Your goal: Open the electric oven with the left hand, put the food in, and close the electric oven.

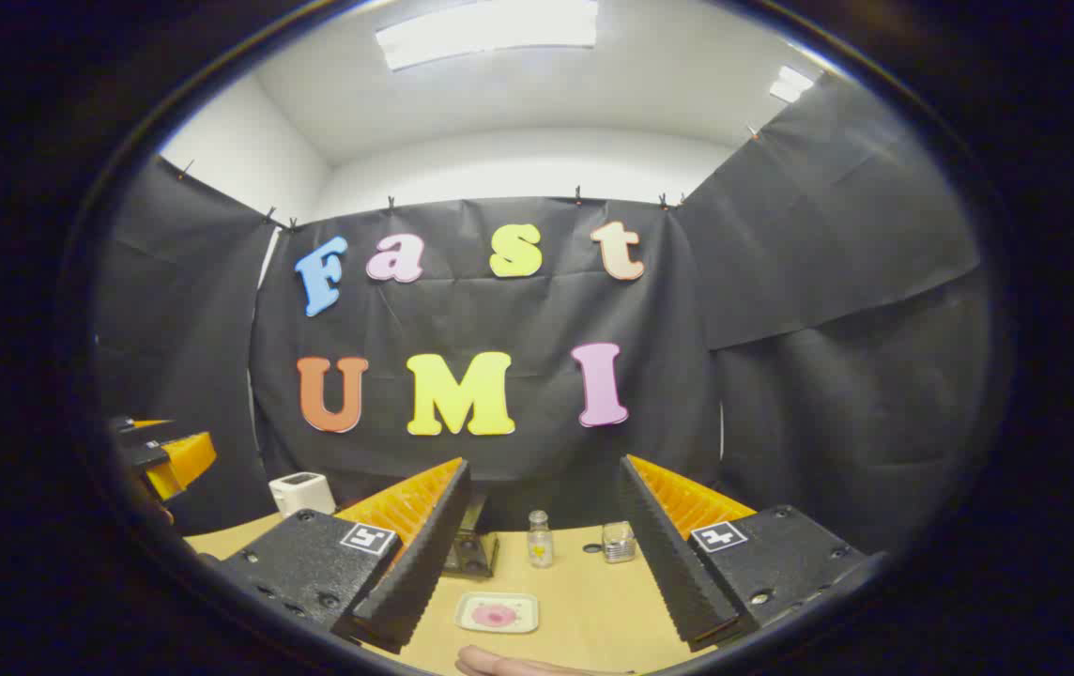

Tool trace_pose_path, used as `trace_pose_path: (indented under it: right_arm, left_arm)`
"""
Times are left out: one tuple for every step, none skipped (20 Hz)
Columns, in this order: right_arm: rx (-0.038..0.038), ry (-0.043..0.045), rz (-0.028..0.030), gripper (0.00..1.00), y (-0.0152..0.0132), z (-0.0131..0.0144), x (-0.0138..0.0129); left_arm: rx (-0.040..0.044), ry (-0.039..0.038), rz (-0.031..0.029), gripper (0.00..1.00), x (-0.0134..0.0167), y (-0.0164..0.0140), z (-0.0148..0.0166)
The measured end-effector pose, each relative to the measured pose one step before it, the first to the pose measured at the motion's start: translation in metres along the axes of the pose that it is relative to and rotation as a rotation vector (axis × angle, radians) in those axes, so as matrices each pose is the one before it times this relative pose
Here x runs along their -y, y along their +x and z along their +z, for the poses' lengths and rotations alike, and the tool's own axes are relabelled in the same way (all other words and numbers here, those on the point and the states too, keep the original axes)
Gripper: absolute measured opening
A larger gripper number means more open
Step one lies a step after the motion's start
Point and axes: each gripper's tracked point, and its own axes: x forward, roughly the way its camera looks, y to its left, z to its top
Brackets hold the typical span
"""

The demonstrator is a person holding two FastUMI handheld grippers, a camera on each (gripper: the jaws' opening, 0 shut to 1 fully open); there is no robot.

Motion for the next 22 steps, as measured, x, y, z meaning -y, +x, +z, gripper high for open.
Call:
trace_pose_path:
  right_arm:
    - [-0.00326, 0.00303, 0.00275, 0.95, -0.00121, -0.00079, 0.00097]
    - [-0.00278, -0.00346, 0.00531, 0.94, -0.00127, -0.00042, -0.00035]
    - [0.00288, 0.00188, 0.00199, 0.94, -0.00147, 0.00083, 0.00074]
    - [0.00316, 0.00027, -0.00106, 0.94, -0.00042, 0.00195, 0.00113]
    - [0.00205, -0.00645, 0.00093, 0.94, -0.0004, 0.00018, 0.00077]
    - [0.00348, -0.0033, 0.00109, 0.94, 0.00081, 0.0002, 0.00164]
    - [0.00817, 0.0009, -0.00054, 0.94, 0.00075, 0.00108, 0.00211]
    - [0.01241, 0.00757, 0.00451, 0.94, 0.00176, 0.00254, 0.0015]
    - [0.01204, 0.00531, 0.00618, 0.94, 0.00181, 0.00159, 0.00106]
    - [0.00269, 0.00026, 0.00194, 0.95, 0.00229, -0.00252, 0.00332]
    - [-0.00185, 0.00205, -0.00489, 0.94, 0.0024, -0.00318, 0.00509]
    - [-0.00529, 0.00036, -0.00733, 0.94, 0.002, -0.00286, 0.00521]
    - [-0.00212, 0.00224, -0.00317, 0.94, 0.00288, -0.00204, 0.00361]
    - [-0.00225, 0.00382, -0.0018, 0.94, 0.00199, -0.00206, 0.00319]
    - [0.00105, 0.00377, -0.0045, 0.94, 0.00318, -0.00112, 0.00397]
    - [0.0017, 0.00264, -0.00574, 0.94, 0.00346, -0.00231, 0.00528]
    - [0.00185, 0.00209, -0.00646, 0.94, 0.00301, -0.00134, 0.0048]
    - [-0.0022, 0.00101, -0.0077, 0.94, 0.00378, -0.00423, 0.00527]
    - [-0.00377, 0.00163, -0.00832, 0.94, 0.00313, -0.00297, 0.00492]
    - [-0.00797, 0.0002, -0.00574, 0.94, 0.00359, -0.00422, 0.00318]
    - [-0.00284, -0.00033, 0.00111, 0.94, 0.00289, -0.00198, 0.00211]
    - [0.0036, -0.00401, 0.00768, 0.94, 0.00094, -0.00038, 0.00021]
  left_arm:
    - [-0.00039, -0.00578, -0.00865, 0.94, 0.00278, -0.00297, -0.00014]
    - [0.00064, -0.00771, -0.00568, 0.94, 0.00281, -0.00205, 0.00092]
    - [0.00253, -0.00285, -0.00222, 0.95, 0.00082, -0.00133, 0.00061]
    - [0.00435, 0.0023, -0.00013, 0.95, -0.00101, -0.00154, 0.00221]
    - [0.00453, -0.00092, 0.00287, 0.95, -0.00185, -0.00164, 0.00146]
    - [0.00341, -0.00504, 0.00302, 0.95, -0.00147, -0.00125, 0.00009]
    - [0.00302, -0.00548, 0.00128, 0.95, 0.00062, -0.00022, 0.00047]
    - [-0.00005, -0.00242, 0.00456, 0.94, -0.00116, 0.00096, -0.0005]
    - [-0.00318, 0.00206, 0.00541, 0.94, -0.00143, 0.00042, -0.00223]
    - [-0.00129, 0.00363, 0.00308, 0.94, -0.00088, 0.00154, -0.00189]
    - [-0.00347, 0.00376, 0.00176, 0.94, -0.00072, 0.00251, -0.00071]
    - [-0.00812, 0.00062, -0.00077, 0.94, 0.0015, 0.00357, -0.00274]
    - [-0.00556, -0.00303, 0.00108, 0.94, -0.00033, 0.00338, -0.0038]
    - [-0.00271, -0.00556, -0.00232, 0.94, 0.00108, 0.0054, -0.00225]
    - [0.0017, -0.00815, -0.00781, 0.95, 0.00155, 0.00373, -0.00015]
    - [0.00698, -0.01225, -0.01067, 0.95, 0.0027, 0.00538, -0.00096]
    - [0.00889, -0.02623, -0.02557, 0.95, 0.00405, 0.00771, -0.0022]
    - [0.01387, -0.03017, -0.04042, 0.94, 0.0086, 0.00818, -0.00025]
    - [0.00278, -0.02998, -0.04296, 0.95, 0.00751, 0.01063, -0.00248]
    - [-0.01617, -0.01682, -0.01633, 0.95, -0.00263, 0.00844, -0.00758]
    - [-0.00946, -0.00351, -0.00014, 0.95, -0.00535, 0.01094, -0.00412]
    - [-0.00842, 0.00774, 0.01572, 0.94, -0.00799, 0.01063, -0.00538]
